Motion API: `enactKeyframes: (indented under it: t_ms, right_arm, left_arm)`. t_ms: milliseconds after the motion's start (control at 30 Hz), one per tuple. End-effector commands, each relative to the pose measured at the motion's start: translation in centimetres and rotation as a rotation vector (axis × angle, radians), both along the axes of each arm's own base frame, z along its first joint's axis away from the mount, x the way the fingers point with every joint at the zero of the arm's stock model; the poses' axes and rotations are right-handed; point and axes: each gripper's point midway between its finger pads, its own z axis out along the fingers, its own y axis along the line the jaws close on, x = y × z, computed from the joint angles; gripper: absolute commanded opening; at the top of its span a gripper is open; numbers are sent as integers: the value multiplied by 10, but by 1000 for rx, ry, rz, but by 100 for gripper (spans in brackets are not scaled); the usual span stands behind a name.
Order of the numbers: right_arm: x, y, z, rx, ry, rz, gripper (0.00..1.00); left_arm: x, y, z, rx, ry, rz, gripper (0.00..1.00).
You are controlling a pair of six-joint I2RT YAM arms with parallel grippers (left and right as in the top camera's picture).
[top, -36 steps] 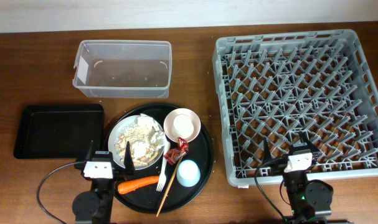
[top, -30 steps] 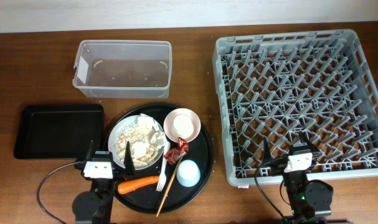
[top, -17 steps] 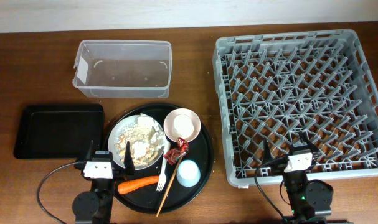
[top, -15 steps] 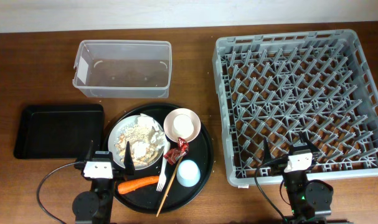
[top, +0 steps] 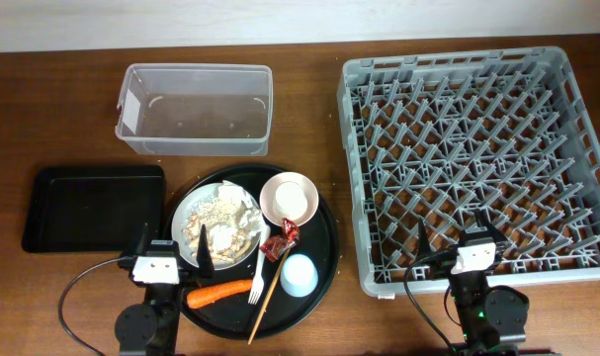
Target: Sort waste into correct bins and load items into the dishwasher rack
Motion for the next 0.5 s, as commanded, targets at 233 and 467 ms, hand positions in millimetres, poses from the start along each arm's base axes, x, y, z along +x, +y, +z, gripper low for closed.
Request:
enactKeyframes:
  t_ms: [233,467]
  right_arm:
    - [-2,2,10,208,0,-1,98]
    - [-17,8,49,212,161,19,98]
  left_arm:
    - [-1,2,6,-69,-12,15,99]
    - [-10,-5,44,-70,125,-21,99]
